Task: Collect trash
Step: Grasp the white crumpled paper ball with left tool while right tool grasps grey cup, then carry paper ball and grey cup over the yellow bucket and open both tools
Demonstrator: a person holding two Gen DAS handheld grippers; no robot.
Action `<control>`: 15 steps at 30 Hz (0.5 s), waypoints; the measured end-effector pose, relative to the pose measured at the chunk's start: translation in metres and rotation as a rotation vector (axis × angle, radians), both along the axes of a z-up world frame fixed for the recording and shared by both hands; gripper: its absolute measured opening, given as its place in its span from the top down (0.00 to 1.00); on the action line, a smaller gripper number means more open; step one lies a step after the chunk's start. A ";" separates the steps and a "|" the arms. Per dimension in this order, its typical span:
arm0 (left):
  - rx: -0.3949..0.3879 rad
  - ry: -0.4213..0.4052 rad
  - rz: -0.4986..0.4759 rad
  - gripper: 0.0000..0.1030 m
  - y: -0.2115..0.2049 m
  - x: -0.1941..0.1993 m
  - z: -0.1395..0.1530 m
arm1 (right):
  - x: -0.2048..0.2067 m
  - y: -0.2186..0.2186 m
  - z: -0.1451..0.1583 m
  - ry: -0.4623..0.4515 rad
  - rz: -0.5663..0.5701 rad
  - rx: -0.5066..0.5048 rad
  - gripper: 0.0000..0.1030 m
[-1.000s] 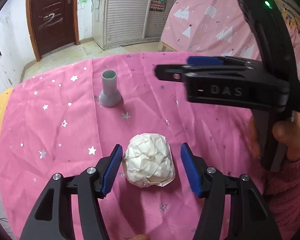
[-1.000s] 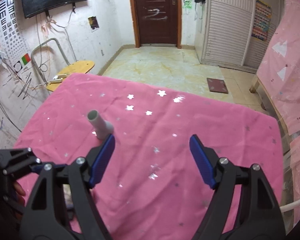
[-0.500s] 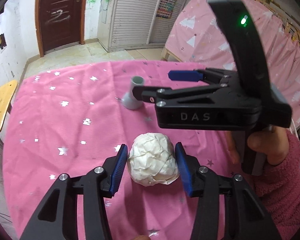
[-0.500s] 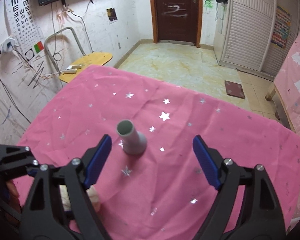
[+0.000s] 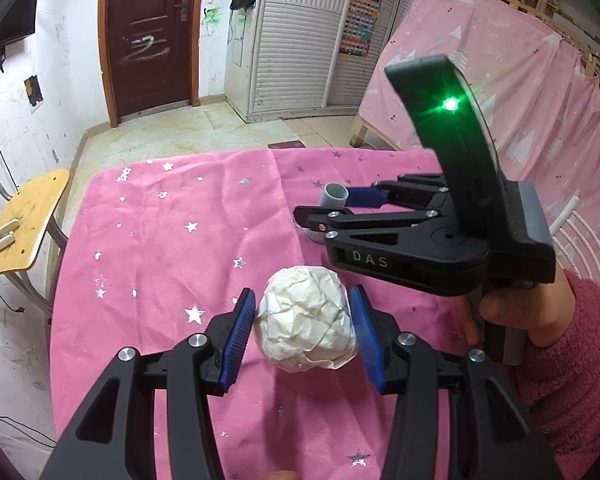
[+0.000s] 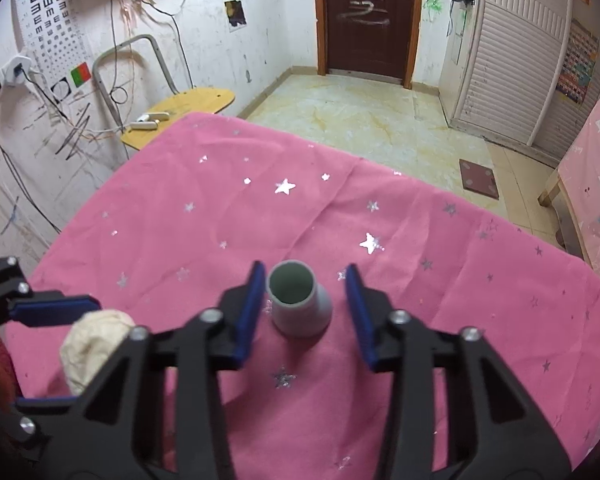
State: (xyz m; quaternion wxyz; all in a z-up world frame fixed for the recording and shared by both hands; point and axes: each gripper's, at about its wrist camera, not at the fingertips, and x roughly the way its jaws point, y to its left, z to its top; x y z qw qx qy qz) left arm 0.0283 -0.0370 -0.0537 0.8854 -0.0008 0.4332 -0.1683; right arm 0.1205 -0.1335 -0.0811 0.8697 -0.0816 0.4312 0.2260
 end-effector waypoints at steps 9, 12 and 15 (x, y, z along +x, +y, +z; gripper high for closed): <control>0.019 -0.034 0.028 0.60 -0.001 -0.004 0.011 | -0.010 -0.011 0.014 -0.047 -0.023 0.023 0.82; 0.023 -0.041 0.031 0.60 -0.004 -0.005 0.014 | -0.014 -0.016 0.016 -0.051 -0.026 0.017 0.82; 0.025 -0.042 0.032 0.60 -0.005 -0.008 0.015 | -0.018 -0.019 0.015 -0.051 -0.027 0.017 0.82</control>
